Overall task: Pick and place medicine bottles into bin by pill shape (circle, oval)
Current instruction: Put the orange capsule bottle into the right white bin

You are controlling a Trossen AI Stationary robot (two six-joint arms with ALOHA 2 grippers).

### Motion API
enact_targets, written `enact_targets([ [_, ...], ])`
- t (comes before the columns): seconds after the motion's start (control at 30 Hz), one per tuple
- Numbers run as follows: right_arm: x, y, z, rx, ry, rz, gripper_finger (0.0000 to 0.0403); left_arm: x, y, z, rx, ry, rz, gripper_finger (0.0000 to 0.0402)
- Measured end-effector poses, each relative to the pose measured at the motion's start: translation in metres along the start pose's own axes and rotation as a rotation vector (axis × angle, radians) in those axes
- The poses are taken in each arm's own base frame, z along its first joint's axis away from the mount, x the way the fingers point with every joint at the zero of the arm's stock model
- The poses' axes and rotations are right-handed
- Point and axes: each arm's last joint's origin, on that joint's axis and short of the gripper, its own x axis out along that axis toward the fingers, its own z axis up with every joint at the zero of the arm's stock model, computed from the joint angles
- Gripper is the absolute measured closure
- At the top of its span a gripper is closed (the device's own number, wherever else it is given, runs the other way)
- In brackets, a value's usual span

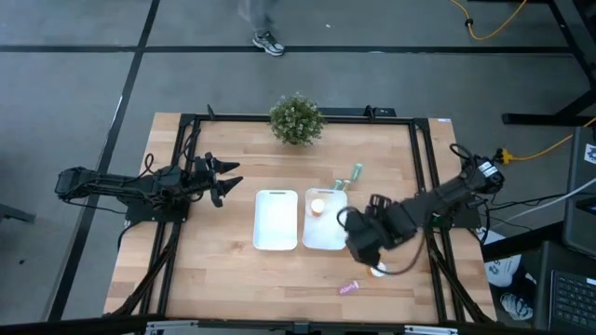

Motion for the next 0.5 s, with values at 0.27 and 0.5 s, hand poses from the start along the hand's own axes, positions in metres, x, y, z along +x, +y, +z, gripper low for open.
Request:
enact_targets([
  [0.27,-0.010,0.033,-0.027,-0.060,-0.120,0.041,0.0158,0.000,0.000,0.000,-0.001,0.000,0.000,0.0147],
  [0.5,-0.013,0.045,-0.035,-0.091,-0.154,0.085,0.0158,0.000,0.000,0.000,-0.001,0.000,0.000,0.0147],
])
